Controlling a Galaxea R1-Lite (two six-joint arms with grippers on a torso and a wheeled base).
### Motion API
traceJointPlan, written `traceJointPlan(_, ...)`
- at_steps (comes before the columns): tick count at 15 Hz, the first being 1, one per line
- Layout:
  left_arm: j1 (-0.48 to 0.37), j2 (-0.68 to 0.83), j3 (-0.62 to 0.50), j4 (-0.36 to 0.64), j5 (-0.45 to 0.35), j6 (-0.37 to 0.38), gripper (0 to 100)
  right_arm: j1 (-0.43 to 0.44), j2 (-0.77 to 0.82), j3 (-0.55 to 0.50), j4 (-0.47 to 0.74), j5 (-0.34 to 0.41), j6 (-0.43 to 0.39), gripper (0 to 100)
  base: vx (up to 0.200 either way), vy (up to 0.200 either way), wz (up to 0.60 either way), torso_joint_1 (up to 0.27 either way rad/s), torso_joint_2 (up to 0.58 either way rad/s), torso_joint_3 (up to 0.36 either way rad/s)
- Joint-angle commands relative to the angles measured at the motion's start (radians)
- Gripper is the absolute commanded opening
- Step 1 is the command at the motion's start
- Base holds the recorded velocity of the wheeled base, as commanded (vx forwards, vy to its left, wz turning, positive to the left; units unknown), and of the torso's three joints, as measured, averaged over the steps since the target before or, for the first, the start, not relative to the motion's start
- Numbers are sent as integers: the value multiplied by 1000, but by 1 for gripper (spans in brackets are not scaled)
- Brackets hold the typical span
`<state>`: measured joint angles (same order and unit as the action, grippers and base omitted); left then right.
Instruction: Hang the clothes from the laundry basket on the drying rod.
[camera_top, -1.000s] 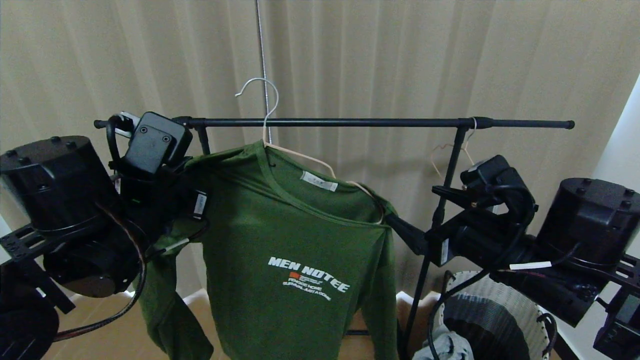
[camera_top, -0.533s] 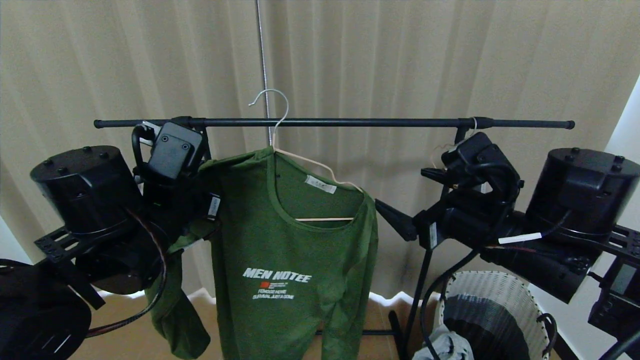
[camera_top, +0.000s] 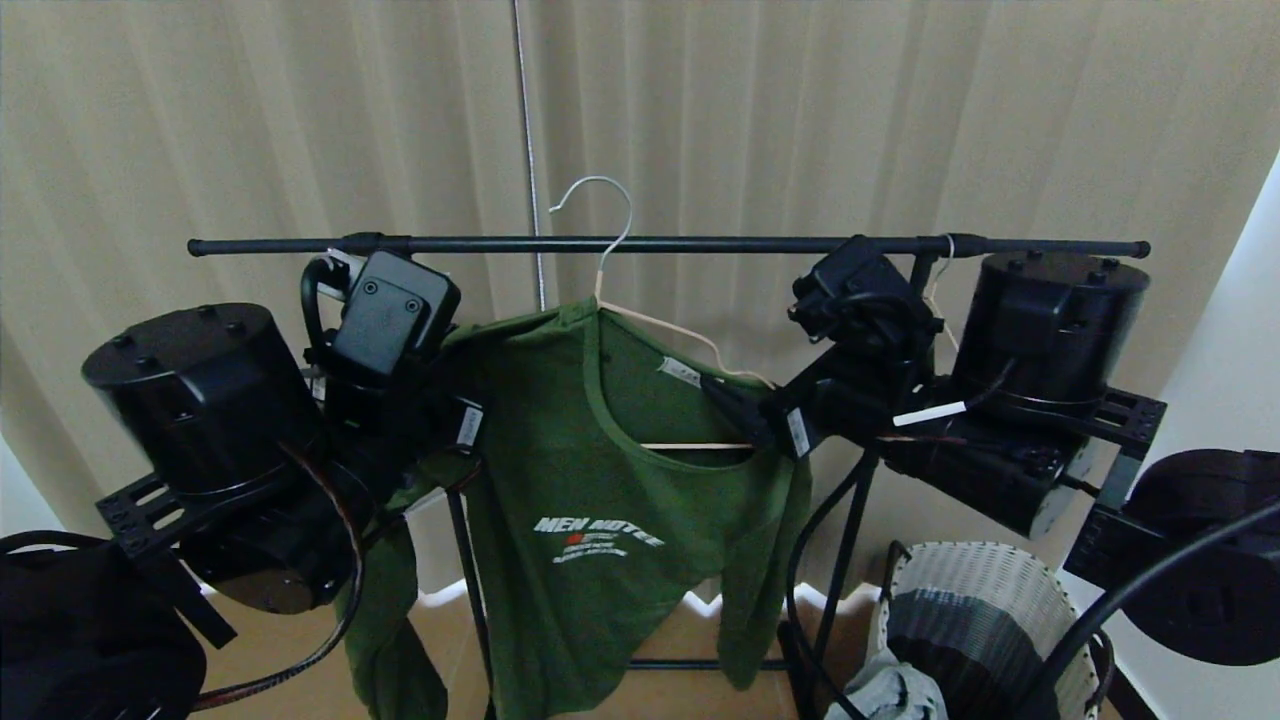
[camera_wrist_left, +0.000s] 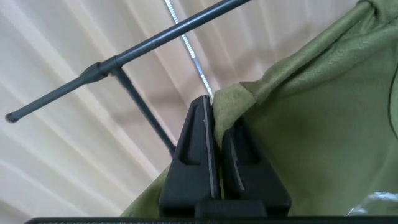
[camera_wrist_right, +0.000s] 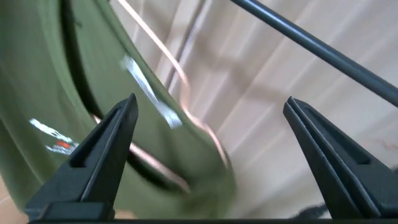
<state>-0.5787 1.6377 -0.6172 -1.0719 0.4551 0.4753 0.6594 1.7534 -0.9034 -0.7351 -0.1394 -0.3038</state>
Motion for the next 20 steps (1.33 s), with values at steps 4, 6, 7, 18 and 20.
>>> traceJointPlan(4,-12,-24,22,0,-1,2,0,-3,61,-81,22,-5,-8,100,0,0,0,0,0,0)
traceJointPlan(6,-12,-32,28,0,-1,2,0,-3,63,-84,22,-6,-8,100,0,0,0,0,0,0)
traceJointPlan(7,-12,-38,34,0,-3,2,0,-3,64,-86,23,-6,-8,100,0,0,0,0,0,0)
traceJointPlan(18,-64,-62,63,-2,-10,6,0,0,70,-77,19,-6,-15,0,0,0,0,0,0,0)
traceJointPlan(20,-70,-81,76,-2,-15,5,0,0,72,-75,19,-6,-15,0,0,0,0,0,0,0)
